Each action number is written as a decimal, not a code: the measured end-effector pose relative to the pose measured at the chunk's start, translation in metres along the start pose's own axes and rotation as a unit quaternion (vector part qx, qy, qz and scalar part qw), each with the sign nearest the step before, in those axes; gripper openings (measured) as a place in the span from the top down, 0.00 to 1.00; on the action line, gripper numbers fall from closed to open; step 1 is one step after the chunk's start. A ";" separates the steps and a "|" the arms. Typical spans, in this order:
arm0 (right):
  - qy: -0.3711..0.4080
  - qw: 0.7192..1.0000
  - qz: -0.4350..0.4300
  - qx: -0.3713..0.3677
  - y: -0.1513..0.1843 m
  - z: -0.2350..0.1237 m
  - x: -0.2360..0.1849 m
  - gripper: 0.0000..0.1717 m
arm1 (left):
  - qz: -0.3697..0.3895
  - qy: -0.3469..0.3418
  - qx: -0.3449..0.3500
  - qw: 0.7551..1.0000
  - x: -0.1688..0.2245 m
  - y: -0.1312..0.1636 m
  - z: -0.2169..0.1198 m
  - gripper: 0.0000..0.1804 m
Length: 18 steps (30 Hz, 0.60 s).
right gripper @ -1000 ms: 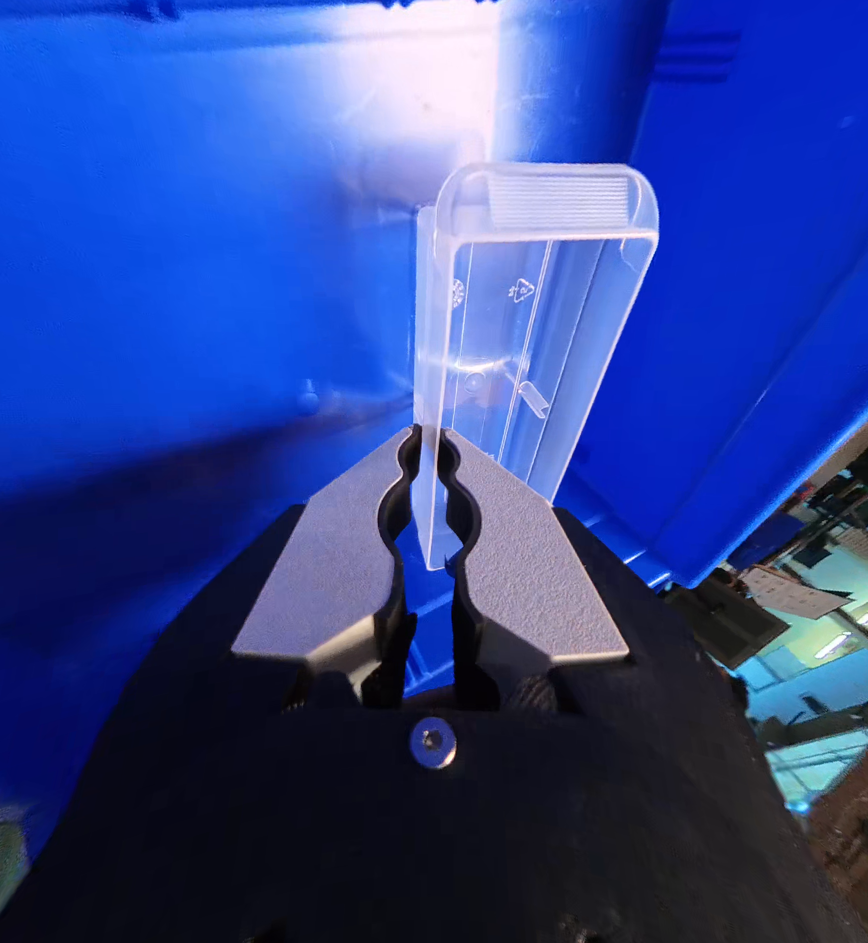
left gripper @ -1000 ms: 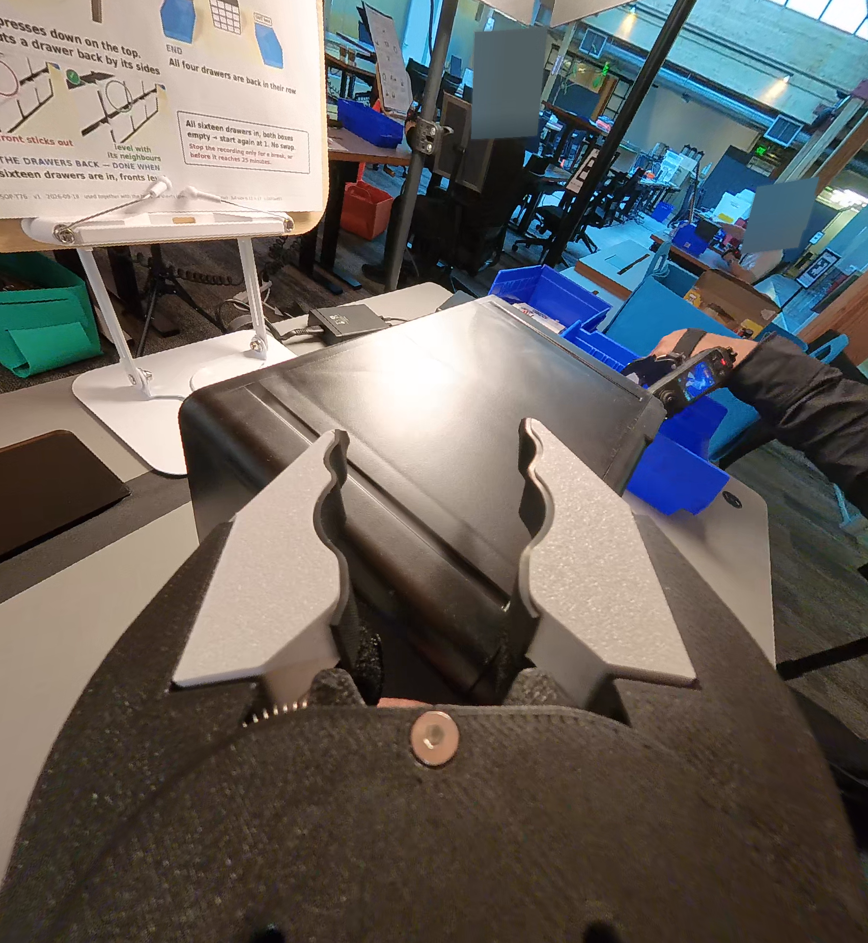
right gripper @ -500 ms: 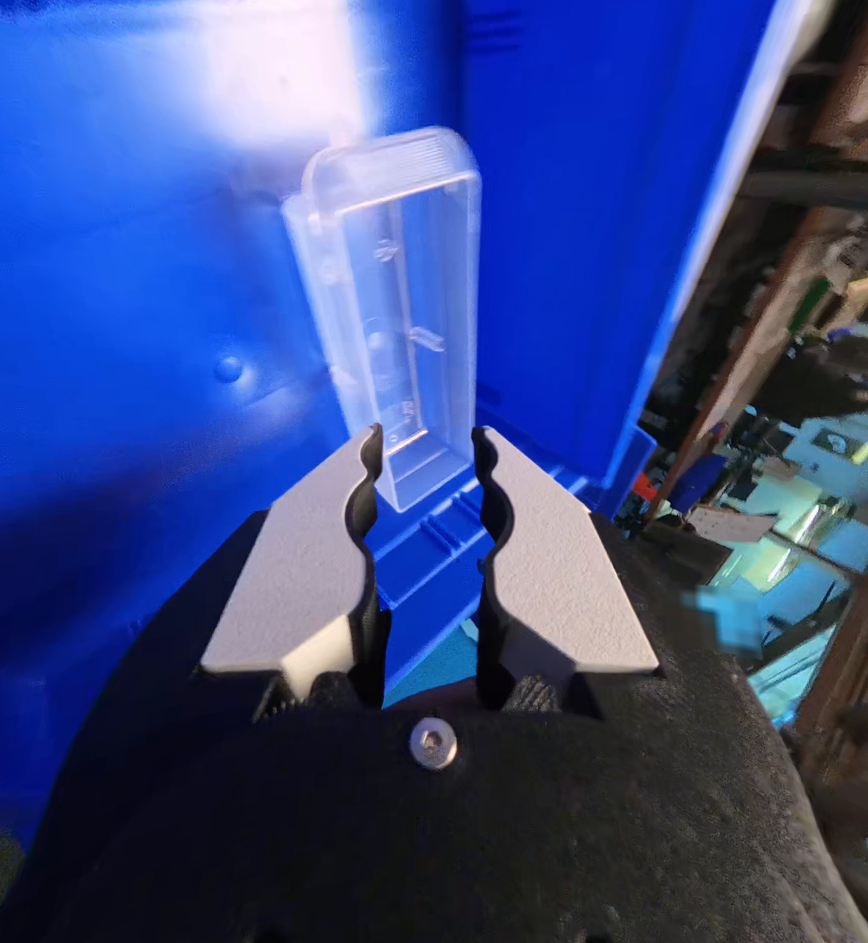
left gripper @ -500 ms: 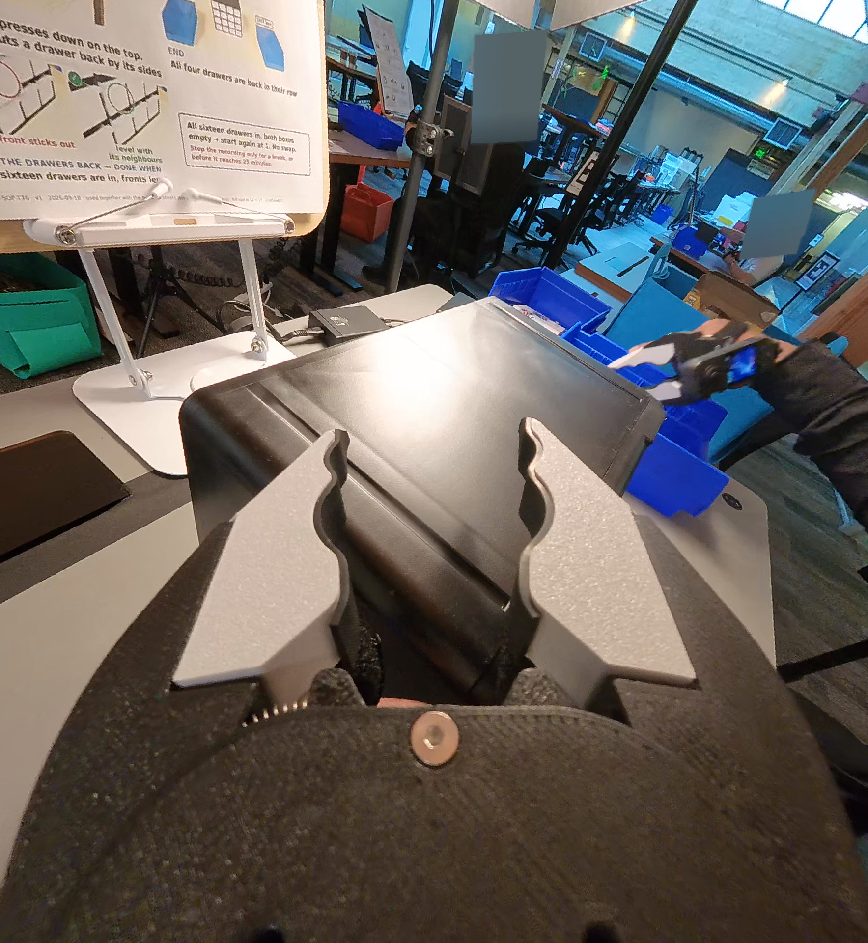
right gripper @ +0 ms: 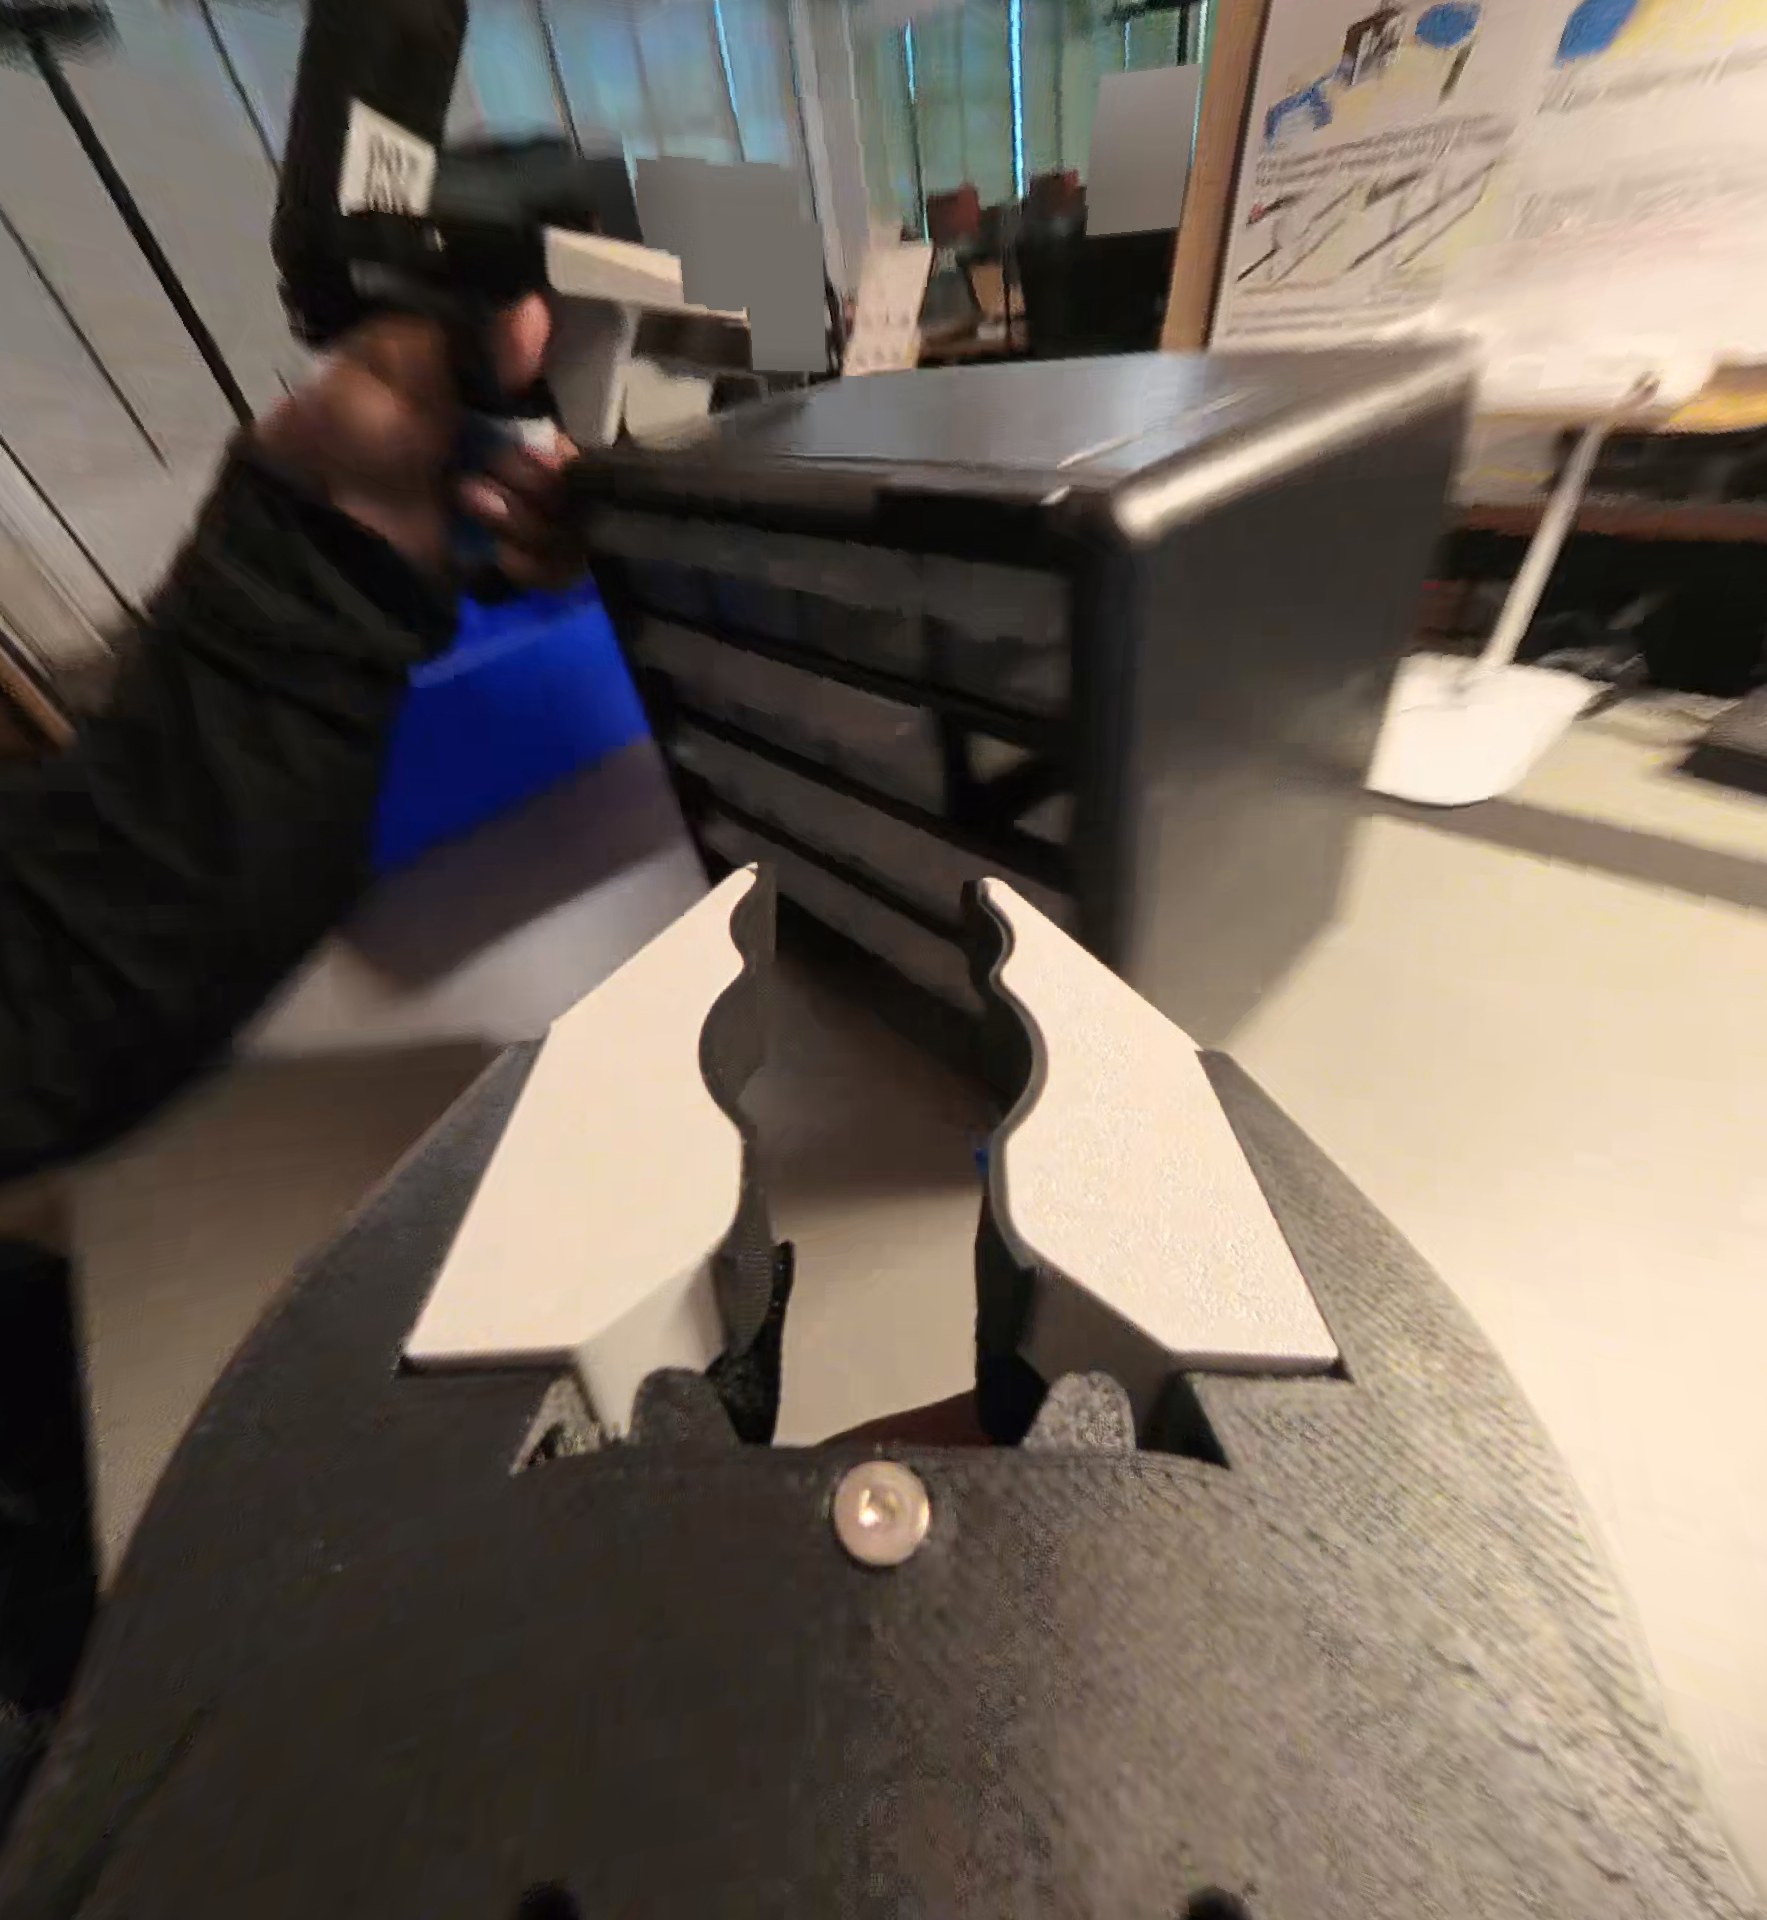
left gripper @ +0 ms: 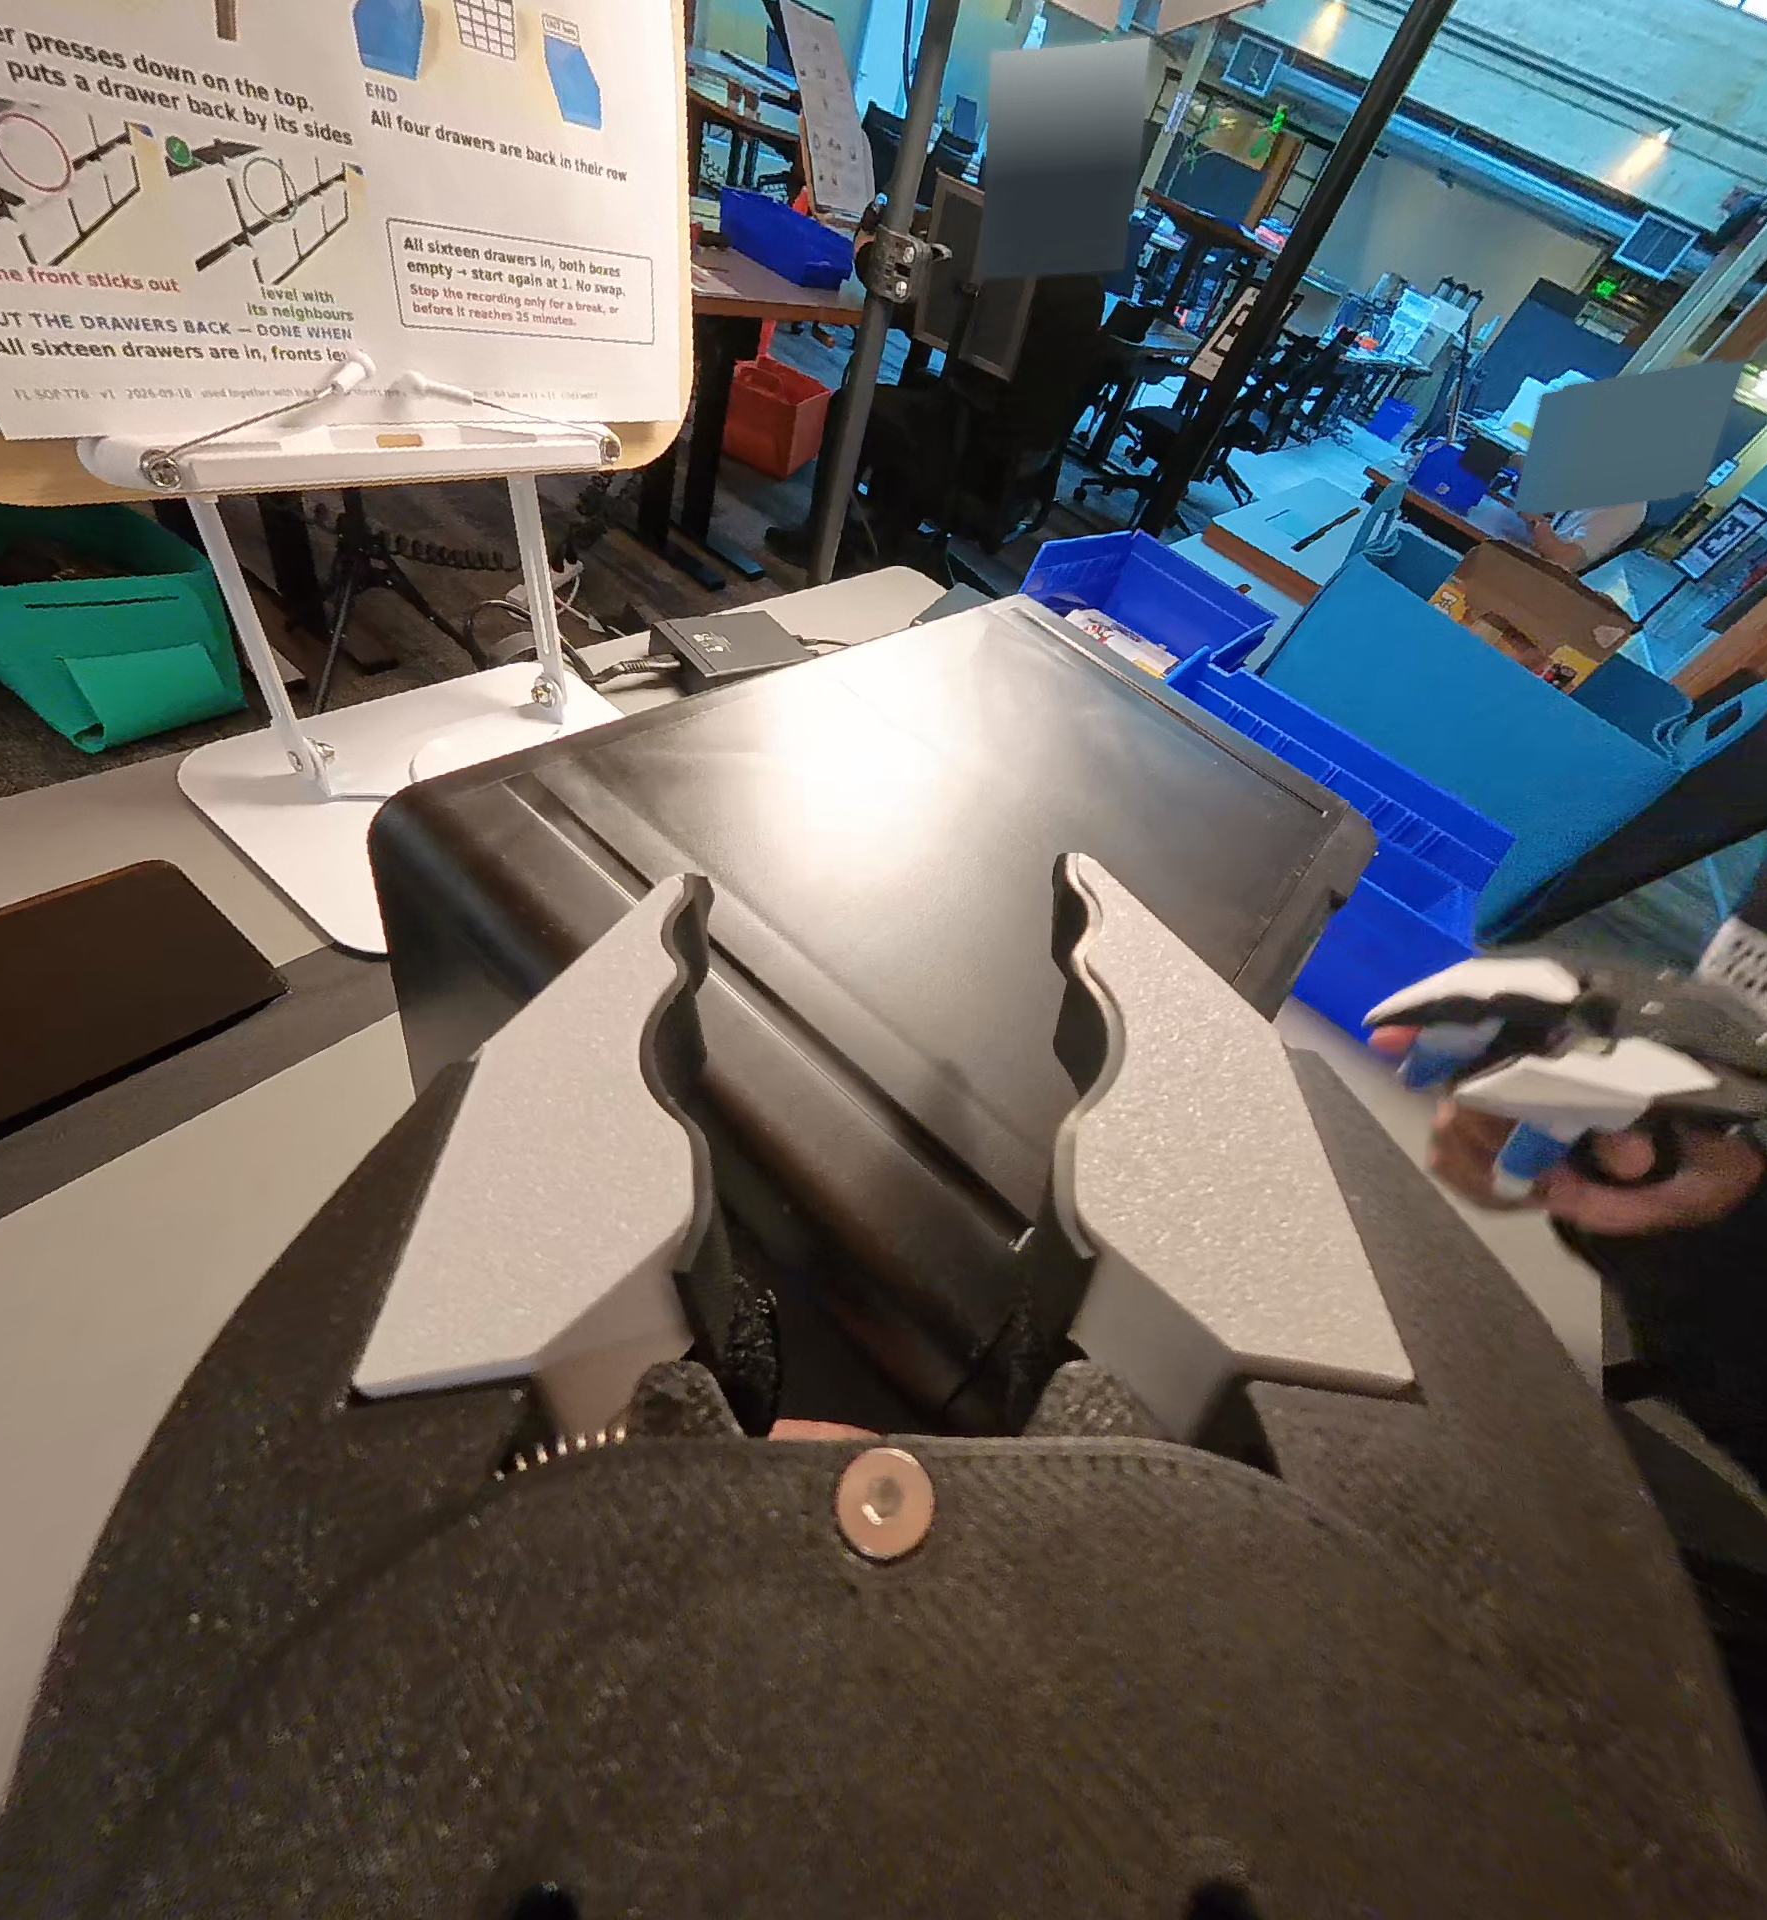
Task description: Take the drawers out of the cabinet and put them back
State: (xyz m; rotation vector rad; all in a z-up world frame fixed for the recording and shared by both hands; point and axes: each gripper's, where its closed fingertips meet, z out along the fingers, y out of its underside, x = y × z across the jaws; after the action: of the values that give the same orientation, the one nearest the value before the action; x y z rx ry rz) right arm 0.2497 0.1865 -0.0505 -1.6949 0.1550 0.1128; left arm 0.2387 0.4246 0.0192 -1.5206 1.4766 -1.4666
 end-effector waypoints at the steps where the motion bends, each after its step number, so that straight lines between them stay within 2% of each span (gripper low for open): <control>1: -0.004 0.999 0.047 0.016 0.006 0.018 -0.008 0.77 | -0.001 -0.001 -0.001 1.000 0.000 0.000 0.000 0.63; 4: -0.003 0.983 0.175 0.051 0.019 0.062 -0.013 0.77 | -0.006 -0.002 -0.001 1.000 0.000 0.001 0.000 0.63; 7: 0.006 0.962 0.265 0.064 0.025 0.089 -0.008 0.76 | -0.009 -0.001 -0.003 1.000 0.001 0.002 0.000 0.63; 11: 0.016 0.948 0.306 0.081 0.022 0.104 -0.005 0.75 | -0.007 0.000 -0.005 1.000 0.001 0.002 0.000 0.64; 18: 0.022 0.935 0.334 0.113 0.010 0.110 0.001 0.77 | -0.009 0.000 -0.007 1.000 0.001 0.002 0.000 0.64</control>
State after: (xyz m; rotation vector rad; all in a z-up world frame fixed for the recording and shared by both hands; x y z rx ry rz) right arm 0.2508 0.2943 -0.0747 -1.3541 0.7490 0.5434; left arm 0.2379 0.4232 0.0173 -1.5471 1.4803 -1.4696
